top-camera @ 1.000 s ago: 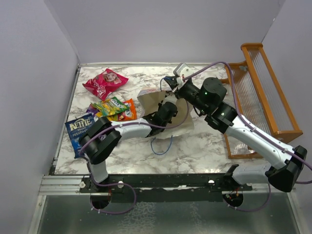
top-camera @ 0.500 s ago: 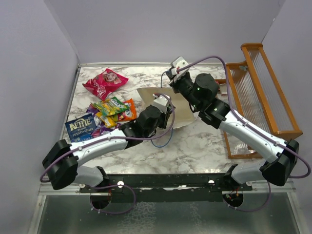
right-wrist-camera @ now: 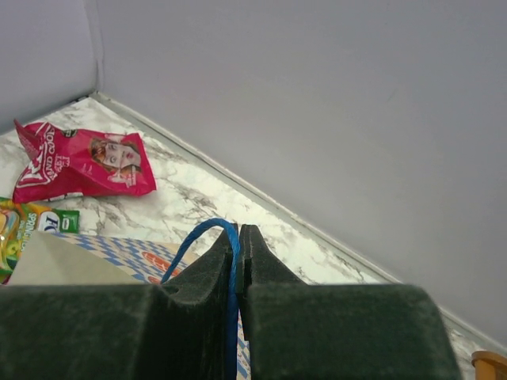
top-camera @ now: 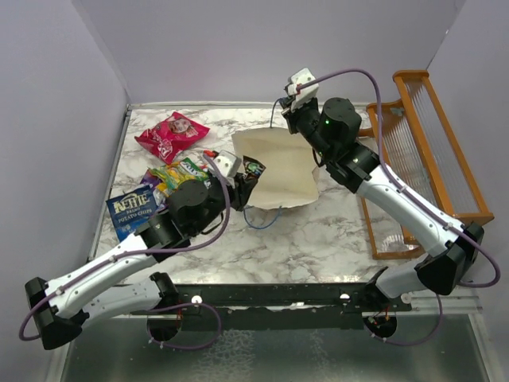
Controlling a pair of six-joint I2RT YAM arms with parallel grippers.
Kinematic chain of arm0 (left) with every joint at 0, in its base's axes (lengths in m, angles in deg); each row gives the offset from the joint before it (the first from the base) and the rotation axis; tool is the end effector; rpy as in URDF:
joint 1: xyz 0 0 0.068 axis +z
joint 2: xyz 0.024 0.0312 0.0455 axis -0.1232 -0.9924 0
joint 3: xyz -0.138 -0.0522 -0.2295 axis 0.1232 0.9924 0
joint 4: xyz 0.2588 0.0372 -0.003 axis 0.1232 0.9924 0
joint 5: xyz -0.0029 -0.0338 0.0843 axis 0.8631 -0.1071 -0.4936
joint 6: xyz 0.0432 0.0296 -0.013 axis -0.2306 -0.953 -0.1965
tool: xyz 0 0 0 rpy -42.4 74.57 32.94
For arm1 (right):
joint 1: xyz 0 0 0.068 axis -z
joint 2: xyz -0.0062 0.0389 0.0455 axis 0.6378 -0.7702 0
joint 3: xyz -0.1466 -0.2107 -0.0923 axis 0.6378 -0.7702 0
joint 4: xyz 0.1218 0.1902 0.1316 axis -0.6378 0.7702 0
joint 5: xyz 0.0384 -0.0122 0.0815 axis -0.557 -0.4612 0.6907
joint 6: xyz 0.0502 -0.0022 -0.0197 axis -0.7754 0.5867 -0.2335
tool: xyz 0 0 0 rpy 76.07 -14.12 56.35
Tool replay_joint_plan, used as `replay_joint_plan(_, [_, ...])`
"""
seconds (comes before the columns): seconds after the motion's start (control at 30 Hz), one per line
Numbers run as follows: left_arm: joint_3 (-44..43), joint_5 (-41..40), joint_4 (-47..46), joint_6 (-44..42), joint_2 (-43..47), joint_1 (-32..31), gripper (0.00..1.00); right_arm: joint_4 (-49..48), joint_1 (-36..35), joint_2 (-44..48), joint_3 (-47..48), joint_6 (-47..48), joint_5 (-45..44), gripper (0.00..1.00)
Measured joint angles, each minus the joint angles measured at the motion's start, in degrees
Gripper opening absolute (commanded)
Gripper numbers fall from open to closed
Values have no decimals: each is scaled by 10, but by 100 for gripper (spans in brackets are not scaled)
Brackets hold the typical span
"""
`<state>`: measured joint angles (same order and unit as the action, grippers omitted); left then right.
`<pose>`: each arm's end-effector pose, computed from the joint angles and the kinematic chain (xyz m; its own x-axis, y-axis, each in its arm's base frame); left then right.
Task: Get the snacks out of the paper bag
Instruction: Place the snack at the center of the board.
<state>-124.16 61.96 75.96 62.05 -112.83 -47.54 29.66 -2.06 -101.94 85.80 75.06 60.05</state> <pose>0.1321 -0.1700 0.3615 -0.1830 -0.1124 -0.9767 0.6131 0.7636 -0.2028 0.2532 0.2164 0.4421 0.1404 -0.2210 -0.9651 -0.4889 0.8321 -0.2617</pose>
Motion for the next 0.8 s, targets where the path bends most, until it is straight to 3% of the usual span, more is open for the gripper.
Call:
replay_joint_plan(0.2, [-46, -44, 64, -40, 75, 0, 21, 42, 28, -32, 49, -31, 3, 2])
replay_joint_plan(0.37, [-109, -155, 92, -75, 106, -2, 22, 103, 51, -58, 107, -67, 20, 2])
replay_joint_plan(0.53, [-116, -271, 120, -84, 131, -2, 24, 182, 53, -72, 181, -114, 53, 2])
replay_joint_plan(0.8, [82, -414, 158, -33, 190, -2, 26, 279, 52, -74, 255, -156, 59, 2])
